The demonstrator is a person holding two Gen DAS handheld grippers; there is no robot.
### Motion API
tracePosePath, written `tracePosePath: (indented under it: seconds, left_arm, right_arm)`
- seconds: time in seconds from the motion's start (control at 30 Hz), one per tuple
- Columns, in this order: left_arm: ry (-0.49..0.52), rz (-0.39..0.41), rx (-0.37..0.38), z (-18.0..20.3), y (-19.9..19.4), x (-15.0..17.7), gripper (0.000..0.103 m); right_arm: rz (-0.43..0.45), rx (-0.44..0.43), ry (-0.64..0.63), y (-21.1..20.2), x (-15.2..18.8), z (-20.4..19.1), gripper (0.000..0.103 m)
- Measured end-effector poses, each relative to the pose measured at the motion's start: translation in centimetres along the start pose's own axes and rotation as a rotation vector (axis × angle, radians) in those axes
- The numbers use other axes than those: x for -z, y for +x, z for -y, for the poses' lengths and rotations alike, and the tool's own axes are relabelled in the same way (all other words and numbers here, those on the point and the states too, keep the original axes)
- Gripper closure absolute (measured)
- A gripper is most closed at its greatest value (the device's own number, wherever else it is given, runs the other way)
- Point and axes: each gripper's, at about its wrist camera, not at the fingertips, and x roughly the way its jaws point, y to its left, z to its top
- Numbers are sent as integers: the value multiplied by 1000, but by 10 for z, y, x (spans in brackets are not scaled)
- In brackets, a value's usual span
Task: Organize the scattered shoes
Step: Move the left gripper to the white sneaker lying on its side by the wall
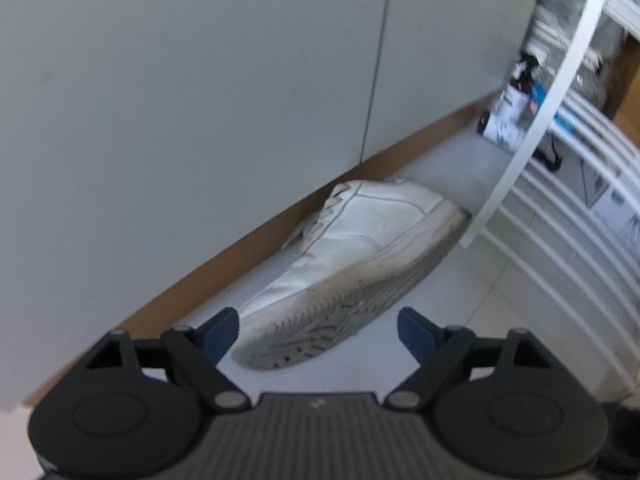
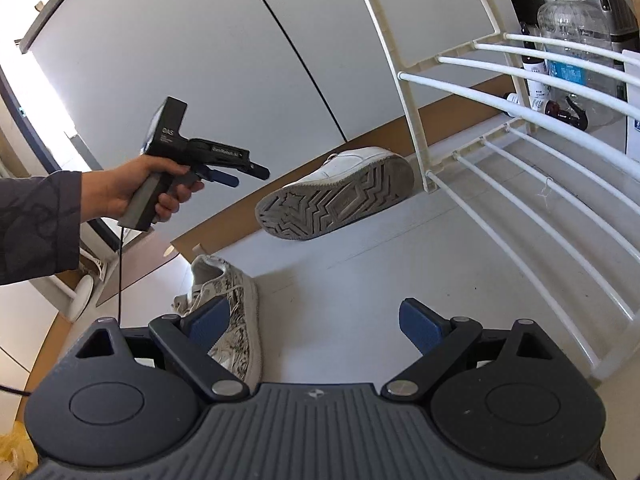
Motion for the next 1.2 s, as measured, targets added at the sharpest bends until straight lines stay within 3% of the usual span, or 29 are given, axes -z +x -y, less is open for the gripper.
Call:
tracePosePath:
  seconds: [0.07,0.3,0.57,0.83,0.97,1.2]
  left_arm:
    - [-35,-14,25,-5,10,-5,14]
    - [40,-27,48,1,35,-23,14]
    - [-27,-15,68,4,71,-43,13]
    - [-16,-62,24,12,101,-53,7]
    - [-68,-61,81,0,100,-50,17]
    - [-43,-58,75,-3,91,-43,24]
  right_arm:
    - [-4,2,5,7,-2,2,8]
    - [-16,5,-12,25,-12,8,8]
    - [-36,27,-13,35,-15,17,8]
    - [-47,54,-4,35,-15,29,8]
    - [-57,55,-19,37,-13,27,8]
    - [-65,62,-8,38,-9,25,8]
